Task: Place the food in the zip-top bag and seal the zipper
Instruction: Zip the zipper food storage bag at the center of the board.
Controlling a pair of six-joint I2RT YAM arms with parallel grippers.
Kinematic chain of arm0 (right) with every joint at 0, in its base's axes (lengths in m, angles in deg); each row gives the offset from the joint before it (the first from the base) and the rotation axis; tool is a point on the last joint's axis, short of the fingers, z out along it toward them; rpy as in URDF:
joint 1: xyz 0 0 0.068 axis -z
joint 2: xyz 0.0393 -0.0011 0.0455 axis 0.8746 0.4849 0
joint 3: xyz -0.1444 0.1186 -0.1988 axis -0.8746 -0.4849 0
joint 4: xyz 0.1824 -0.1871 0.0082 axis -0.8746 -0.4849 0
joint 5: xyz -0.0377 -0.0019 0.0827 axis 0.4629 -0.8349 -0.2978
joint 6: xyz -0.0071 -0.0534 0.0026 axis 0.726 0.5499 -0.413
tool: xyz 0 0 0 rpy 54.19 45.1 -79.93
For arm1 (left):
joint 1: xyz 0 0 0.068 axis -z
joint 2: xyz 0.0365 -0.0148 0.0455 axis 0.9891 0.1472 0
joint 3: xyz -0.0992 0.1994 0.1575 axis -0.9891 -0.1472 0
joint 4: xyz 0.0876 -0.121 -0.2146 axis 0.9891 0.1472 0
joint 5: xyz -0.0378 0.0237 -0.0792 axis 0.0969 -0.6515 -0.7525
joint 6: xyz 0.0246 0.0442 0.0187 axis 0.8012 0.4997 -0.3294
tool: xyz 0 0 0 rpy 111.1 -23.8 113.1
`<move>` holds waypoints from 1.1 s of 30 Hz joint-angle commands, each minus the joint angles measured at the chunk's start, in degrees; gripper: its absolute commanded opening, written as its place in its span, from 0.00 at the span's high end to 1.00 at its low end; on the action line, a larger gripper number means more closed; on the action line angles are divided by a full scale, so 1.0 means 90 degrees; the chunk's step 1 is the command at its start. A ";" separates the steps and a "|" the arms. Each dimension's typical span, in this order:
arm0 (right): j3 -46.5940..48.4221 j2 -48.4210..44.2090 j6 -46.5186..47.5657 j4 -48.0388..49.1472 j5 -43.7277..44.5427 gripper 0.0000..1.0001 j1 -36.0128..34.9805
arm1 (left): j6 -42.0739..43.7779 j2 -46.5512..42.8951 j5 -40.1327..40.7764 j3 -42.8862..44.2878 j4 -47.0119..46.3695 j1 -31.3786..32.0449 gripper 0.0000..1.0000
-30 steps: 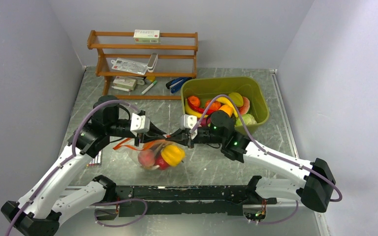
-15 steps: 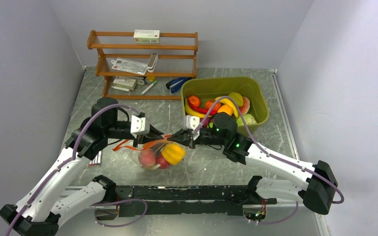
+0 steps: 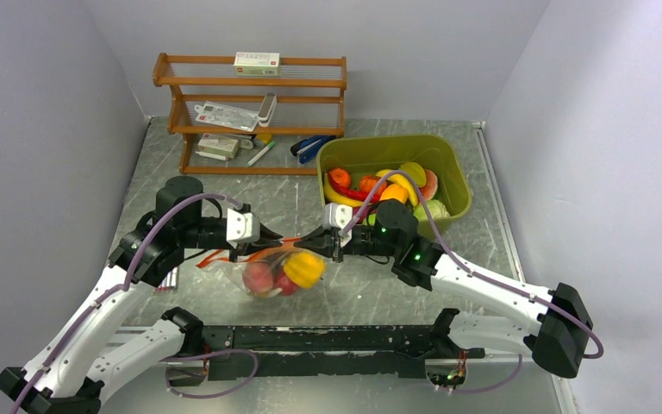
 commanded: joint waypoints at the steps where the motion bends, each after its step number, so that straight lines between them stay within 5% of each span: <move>1: -0.0074 0.0014 -0.0118 0.0388 -0.0082 0.96 0.0006 | 0.0150 -0.0086 -0.0031 -0.0047 0.0106 -0.0027 0.93; 8: 0.0009 0.0173 -0.0144 0.0441 -0.0230 0.75 0.0013 | 0.0066 -0.0025 -0.0283 -0.0152 -0.0146 -0.0028 0.93; 21: 0.0233 0.0383 -0.0317 0.0775 -0.0084 0.79 0.0013 | 0.0109 -0.0068 -0.0202 -0.0228 -0.0177 -0.0027 0.93; 26: 0.0250 0.0412 -0.0335 0.0854 -0.0083 1.00 0.0010 | 0.0130 -0.0146 -0.0149 -0.0256 -0.0185 -0.0028 0.93; 33: -0.0019 -0.0101 -0.0521 0.0970 0.0425 1.00 0.0013 | 0.0283 -0.0270 0.0123 -0.0238 0.0086 -0.0030 0.93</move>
